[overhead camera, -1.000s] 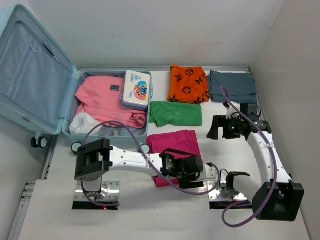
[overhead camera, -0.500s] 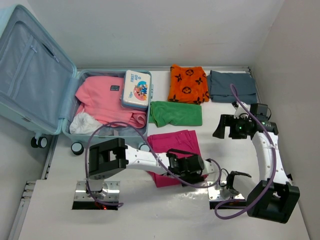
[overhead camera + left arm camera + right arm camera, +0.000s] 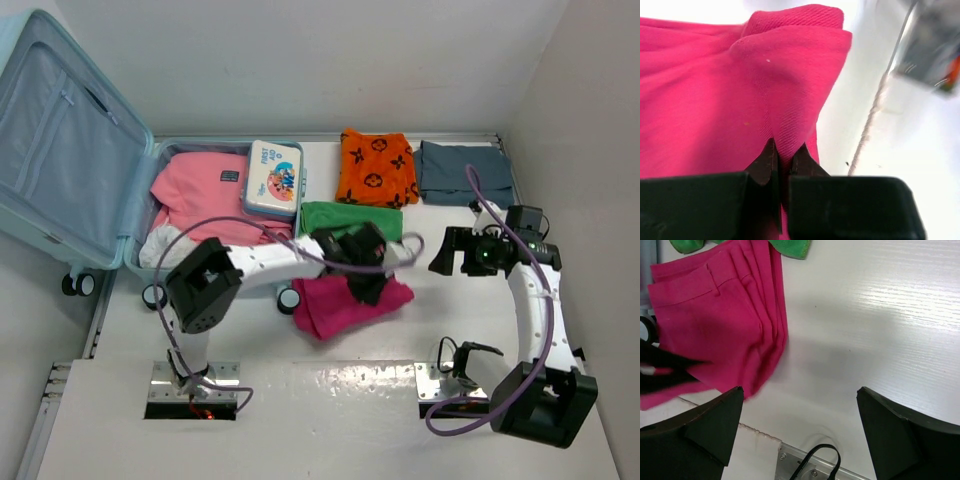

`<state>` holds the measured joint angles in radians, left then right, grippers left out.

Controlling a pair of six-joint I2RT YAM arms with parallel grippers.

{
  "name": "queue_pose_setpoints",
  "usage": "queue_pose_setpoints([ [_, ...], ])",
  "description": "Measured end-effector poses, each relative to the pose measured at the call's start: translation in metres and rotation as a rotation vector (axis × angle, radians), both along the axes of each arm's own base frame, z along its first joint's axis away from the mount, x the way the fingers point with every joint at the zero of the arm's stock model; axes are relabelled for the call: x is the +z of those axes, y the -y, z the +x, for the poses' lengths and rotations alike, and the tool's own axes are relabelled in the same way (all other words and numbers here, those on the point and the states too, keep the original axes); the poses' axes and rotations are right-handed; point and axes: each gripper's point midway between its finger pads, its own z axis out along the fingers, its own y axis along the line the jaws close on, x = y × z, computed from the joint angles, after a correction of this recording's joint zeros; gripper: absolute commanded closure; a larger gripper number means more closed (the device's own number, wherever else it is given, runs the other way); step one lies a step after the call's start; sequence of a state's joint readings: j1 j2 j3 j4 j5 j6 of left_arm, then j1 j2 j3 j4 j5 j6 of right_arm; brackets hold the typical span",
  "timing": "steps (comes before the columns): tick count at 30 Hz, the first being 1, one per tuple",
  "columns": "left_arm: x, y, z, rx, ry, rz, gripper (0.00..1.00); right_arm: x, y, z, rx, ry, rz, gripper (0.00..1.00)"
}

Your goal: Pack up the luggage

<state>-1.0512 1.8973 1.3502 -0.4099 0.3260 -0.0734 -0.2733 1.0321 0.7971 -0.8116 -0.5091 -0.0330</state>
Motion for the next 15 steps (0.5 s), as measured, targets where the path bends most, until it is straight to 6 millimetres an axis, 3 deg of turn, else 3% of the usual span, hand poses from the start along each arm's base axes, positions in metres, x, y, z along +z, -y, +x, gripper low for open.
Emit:
queue_pose_setpoints([
  [3, 0.055, -0.010, 0.044, 0.090, -0.062, -0.123, 1.00, 0.004, 0.000, 0.001, 0.001, 0.007, -0.002, 0.07],
  [5, 0.103, -0.025, 0.081, 0.165, -0.083, -0.229, 1.00, 0.007, 0.001, 0.003, 0.001, 0.015, -0.004, 0.07],
  [9, 0.197, -0.077, 0.164, 0.322, -0.065, -0.456, 1.00, 0.008, 0.001, 0.004, -0.003, 0.017, -0.001, 0.07],
  [12, 0.227, -0.130, 0.205, 0.421, -0.068, -0.547, 1.00, 0.008, 0.000, 0.005, -0.007, 0.012, 0.007, 0.07],
  [15, 0.224, -0.200, 0.244, 0.574, -0.067, -0.558, 1.00, 0.009, -0.001, 0.008, -0.015, 0.003, 0.021, 0.08],
])
